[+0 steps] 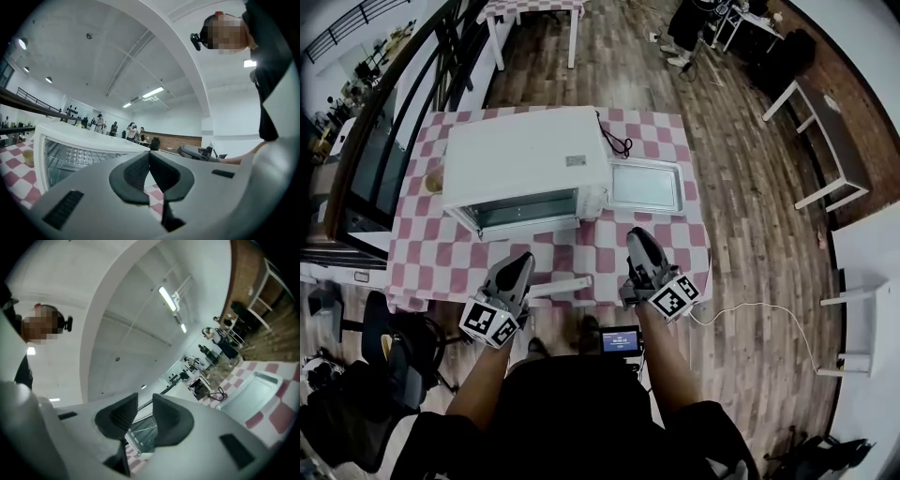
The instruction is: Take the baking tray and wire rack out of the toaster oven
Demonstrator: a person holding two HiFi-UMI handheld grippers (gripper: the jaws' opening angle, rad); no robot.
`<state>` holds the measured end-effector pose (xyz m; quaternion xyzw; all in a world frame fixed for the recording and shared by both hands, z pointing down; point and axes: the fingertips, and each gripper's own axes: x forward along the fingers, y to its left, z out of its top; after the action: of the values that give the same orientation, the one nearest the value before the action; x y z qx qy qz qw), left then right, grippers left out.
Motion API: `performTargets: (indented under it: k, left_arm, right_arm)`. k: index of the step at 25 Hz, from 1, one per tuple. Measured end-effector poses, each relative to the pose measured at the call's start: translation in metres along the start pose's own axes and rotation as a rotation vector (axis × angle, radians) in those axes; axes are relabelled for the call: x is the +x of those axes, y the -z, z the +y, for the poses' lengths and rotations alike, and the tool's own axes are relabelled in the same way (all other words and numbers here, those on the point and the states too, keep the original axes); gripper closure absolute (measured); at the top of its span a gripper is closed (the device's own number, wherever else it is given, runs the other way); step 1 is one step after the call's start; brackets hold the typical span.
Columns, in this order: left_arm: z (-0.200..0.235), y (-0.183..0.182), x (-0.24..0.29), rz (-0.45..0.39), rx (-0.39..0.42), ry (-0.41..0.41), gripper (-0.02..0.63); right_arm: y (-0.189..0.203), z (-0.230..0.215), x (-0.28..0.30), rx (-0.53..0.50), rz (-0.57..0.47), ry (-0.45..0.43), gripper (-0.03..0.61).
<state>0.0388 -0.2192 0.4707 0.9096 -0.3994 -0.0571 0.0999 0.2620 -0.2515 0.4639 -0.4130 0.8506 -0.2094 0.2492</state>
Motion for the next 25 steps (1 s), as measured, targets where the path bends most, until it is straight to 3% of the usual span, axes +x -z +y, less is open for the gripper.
performTargets:
  k: [7,11,15,25]
  left_arm:
    - [0.022,-0.036,-0.073,-0.088,0.026,0.056,0.621]
    - [0.047,-0.043,-0.113,-0.072,0.063,0.013,0.621]
    - [0.07,-0.048,-0.147,-0.083,0.053,-0.029,0.621]
    - [0.093,-0.035,-0.188,-0.072,0.006,-0.066,0.621]
  right_arm:
    - [0.051,0.129,0.019,-0.378,0.107,-0.008,0.551]
    - [0.088,0.17,0.026,-0.487,0.204,0.069,0.571]
    - [0.112,0.198,0.023,-0.602,0.217,0.097,0.571]
    - [0.165,0.217,0.028,-0.374,0.278,-0.016,0.569]
